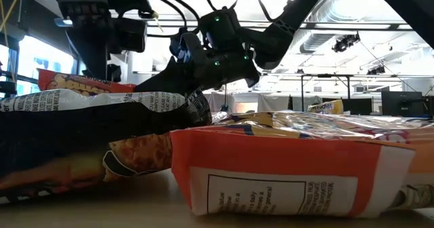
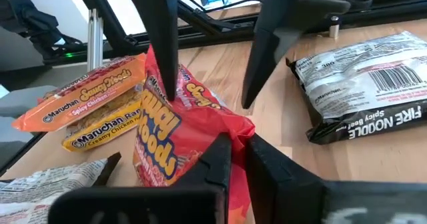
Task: Sort Maruchan noodles
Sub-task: Put the orange noodle pack into the white bin
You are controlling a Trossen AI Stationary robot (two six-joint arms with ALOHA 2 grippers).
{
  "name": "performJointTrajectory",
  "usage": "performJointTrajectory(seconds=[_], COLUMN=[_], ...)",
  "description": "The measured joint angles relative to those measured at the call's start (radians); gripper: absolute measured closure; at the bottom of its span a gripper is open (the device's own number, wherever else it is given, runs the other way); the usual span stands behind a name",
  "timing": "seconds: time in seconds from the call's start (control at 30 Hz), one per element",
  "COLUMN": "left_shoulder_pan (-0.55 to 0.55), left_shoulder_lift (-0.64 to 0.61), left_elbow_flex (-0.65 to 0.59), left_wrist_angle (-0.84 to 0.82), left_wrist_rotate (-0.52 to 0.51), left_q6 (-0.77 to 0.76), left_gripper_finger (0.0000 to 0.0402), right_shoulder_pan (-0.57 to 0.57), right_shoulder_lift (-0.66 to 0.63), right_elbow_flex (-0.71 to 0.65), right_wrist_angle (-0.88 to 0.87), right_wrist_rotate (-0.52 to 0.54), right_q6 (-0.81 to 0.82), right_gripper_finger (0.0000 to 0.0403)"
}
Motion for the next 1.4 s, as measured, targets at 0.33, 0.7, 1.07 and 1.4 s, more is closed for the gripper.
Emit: performJointTrajectory(seconds=[0.33, 0.7, 1.07, 1.4], left_shoulder_pan=[0.003, 0.001, -0.03, -0.03], left_shoulder_lift=[0.0, 0.027, 0.138, 0.108], left_elbow_flex=[0.0, 0.0, 0.0, 0.0], left_wrist_angle=[0.004, 0.048, 0.058, 0.042], left_wrist_rotate=[0.07, 0.013, 0.072, 0.09], left_q6=[-0.151, -0.209, -0.125, -0.09], left_gripper_finger=[0.0178, 0.0178, 0.0181, 0.0285], right_shoulder_pan=[0.001, 0.005, 0.005, 0.007], right_shoulder_lift=[0.0, 0.0, 0.0, 0.0], right_elbow_flex=[0.0, 0.0, -0.001, -0.001], right_wrist_angle=[0.0, 0.0, 0.0, 0.004], right_wrist_rotate=[0.003, 0.004, 0.003, -0.011], right_q6=[-0.013, -0.016, -0.018, -0.014], right_gripper_finger=[0.0387, 0.0387, 0.0387, 0.0386])
